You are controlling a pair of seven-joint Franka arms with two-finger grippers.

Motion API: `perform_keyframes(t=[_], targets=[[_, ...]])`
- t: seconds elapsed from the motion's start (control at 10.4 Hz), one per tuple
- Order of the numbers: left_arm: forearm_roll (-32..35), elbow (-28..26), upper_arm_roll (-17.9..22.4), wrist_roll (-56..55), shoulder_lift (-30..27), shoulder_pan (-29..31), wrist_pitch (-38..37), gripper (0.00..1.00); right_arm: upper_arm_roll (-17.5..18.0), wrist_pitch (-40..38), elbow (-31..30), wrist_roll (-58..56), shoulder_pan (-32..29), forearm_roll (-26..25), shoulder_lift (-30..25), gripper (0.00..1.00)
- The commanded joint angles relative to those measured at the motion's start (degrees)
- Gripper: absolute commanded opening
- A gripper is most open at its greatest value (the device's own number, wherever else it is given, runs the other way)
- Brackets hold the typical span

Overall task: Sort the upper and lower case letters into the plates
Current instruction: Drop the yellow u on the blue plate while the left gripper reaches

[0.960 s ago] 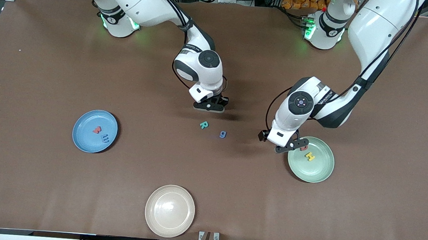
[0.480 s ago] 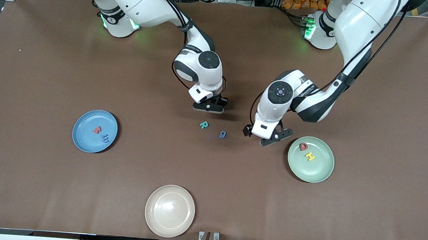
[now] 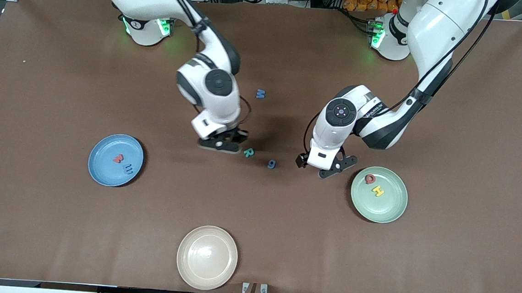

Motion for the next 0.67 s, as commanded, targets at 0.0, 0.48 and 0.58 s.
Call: perform_keyframes(t=[0.0,0.48,0.58], targets=[[0.8,0.6,0.1,-5.2,0.0,-3.5,-0.7,1.0,-3.9,-4.2,-3.9,-14.0,-6.7,3.1,-4.0,0.0],[0.9,6.1,1.0,-12.9,2.9,-12.3,-0.7,1.0,-20.4,-4.6,-5.7,-36.2,-8.9,11.7,-3.5,0.0],[0.9,6.2,1.2,-14.0,3.0,-13.6,-0.6,1.0,-21.9,-4.5,-5.8,-38.1,-9.1,12.8,-3.3,0.07]])
